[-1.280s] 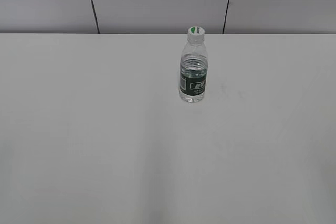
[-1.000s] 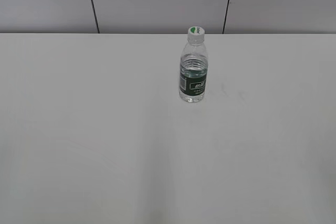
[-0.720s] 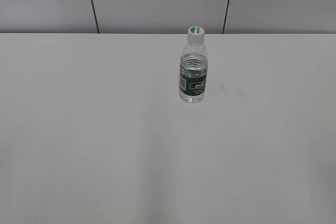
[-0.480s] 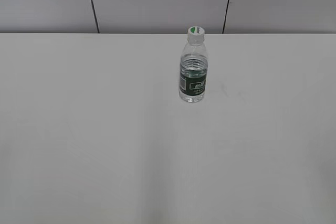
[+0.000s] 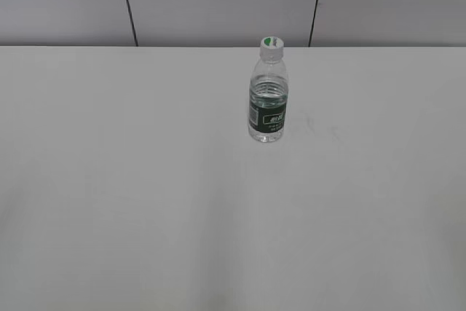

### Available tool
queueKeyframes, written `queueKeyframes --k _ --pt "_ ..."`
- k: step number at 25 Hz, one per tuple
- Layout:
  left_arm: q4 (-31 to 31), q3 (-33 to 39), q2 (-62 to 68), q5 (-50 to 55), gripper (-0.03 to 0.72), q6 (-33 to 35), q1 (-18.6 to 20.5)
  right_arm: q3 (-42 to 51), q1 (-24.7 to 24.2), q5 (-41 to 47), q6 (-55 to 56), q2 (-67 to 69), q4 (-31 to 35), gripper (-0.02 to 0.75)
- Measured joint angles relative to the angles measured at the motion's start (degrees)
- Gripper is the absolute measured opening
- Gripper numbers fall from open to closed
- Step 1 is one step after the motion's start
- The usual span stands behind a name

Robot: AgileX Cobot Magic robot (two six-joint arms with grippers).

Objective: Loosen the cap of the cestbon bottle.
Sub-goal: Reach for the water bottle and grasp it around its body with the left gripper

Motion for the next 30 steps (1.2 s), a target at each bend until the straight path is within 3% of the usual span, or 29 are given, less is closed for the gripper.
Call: queueKeyframes --k 14,25,30 --pt "-3.15 -0.44 19.36 -27.00 0.503 0.07 0.00 0.00 0.00 0.00 0.00 0.00 0.00 0.522" --pt "-3.15 -0.44 39.16 -50.76 0.475 4.67 -0.06 0.00 0.00 -0.01 0.00 0.00 0.00 0.522" --pt "-2.85 -0.44 49.72 -61.35 0.437 4.71 -3.59 0.00 0.00 -0.06 0.00 0.00 0.06 0.522"
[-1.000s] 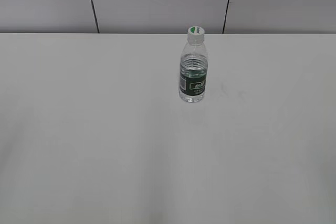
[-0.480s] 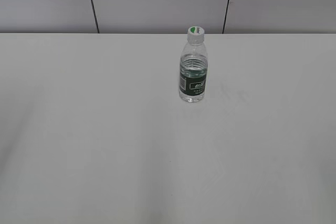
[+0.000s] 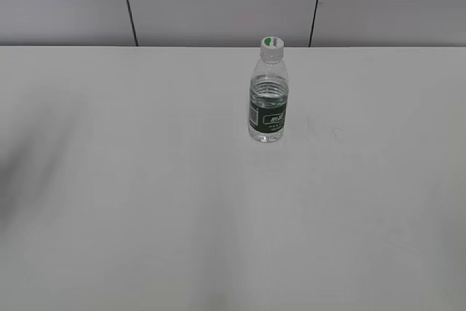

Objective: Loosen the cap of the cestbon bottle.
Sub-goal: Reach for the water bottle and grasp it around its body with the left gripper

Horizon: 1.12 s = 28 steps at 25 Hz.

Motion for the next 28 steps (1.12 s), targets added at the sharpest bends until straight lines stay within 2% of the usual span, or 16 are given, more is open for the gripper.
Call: queueKeyframes --k 4,7,9,14,19,28 --pt "1.49 0.00 9.06 -6.79 0.423 0.00 -3.09 0.00 0.00 0.00 0.00 0.00 0.00 0.522" --pt "2.04 -0.05 15.97 -14.75 0.421 0.00 -3.38 0.00 0.00 0.00 0.00 0.00 0.00 0.522" --pt "4.94 -0.05 20.65 -19.83 0.421 0.00 -3.43 0.00 0.00 0.00 0.00 0.00 0.00 0.522" --pt "17.39 -0.05 30.93 -32.42 0.420 -2.02 -3.45 0.00 0.00 0.00 0.00 0.00 0.00 0.522" --pt "26.58 -1.73 41.73 -39.81 0.420 -5.34 -3.45 0.00 0.00 0.00 0.00 0.00 0.00 0.522" --pt "53.26 -16.75 57.20 -42.95 0.419 -19.99 -3.49 0.00 0.00 0.00 0.00 0.00 0.00 0.522"
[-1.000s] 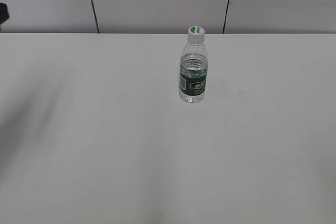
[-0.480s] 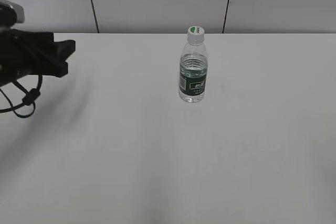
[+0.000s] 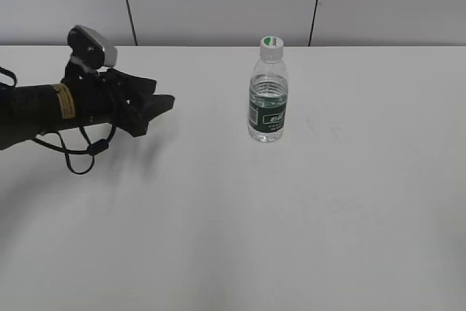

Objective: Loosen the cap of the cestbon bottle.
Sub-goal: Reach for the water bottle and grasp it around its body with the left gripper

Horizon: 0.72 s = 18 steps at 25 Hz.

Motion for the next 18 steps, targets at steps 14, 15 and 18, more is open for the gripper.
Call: queueKeyframes --k 14,15,18 --pt "24.73 -20.28 16.08 -10.19 0.419 -19.92 -0.05 0.00 0.00 -0.01 0.00 0.00 0.00 0.522" --pt "24.85 -20.41 16.33 -10.04 0.418 -20.09 -0.05 0.00 0.00 -0.01 0.00 0.00 0.00 0.522" --pt "24.99 -20.47 16.46 -9.94 0.419 -20.33 -0.05 0.00 0.00 -0.06 0.00 0.00 0.00 0.522"
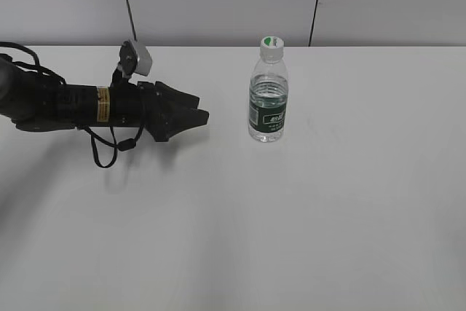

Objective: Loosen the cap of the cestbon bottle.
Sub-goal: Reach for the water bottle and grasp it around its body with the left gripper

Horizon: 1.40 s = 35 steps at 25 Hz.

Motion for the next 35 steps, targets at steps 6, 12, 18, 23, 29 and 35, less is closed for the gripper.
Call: queueKeyframes --k 6,12,18,23,29,35 --pt "0.06 0.00 0.00 -0.06 0.419 -0.17 -0.25 0.00 0.00 0.00 0.00 0.00 0.00 0.522" --pt "0.06 -0.20 0.00 -0.06 0.551 0.22 -2.41 0.00 0.00 -0.05 0.00 0.00 0.05 0.522" --pt "-1.30 -4.43 0.83 1.07 0.654 0.26 -4.80 0.00 0.00 -0.05 0.00 0.00 0.10 0.522" --pt "-2.44 -8.73 4.89 0.56 0.660 0.17 -7.47 0.00 0.00 -0.05 0.00 0.00 0.10 0.522" --pt "-6.24 -12.08 9.66 -1.09 0.660 -0.18 -9.47 0.00 0.00 -0.05 0.00 0.00 0.10 0.522" --pt "-8.40 -14.62 11.79 -1.48 0.660 -0.19 -11.14 0.00 0.00 -0.10 0.00 0.00 0.10 0.522"
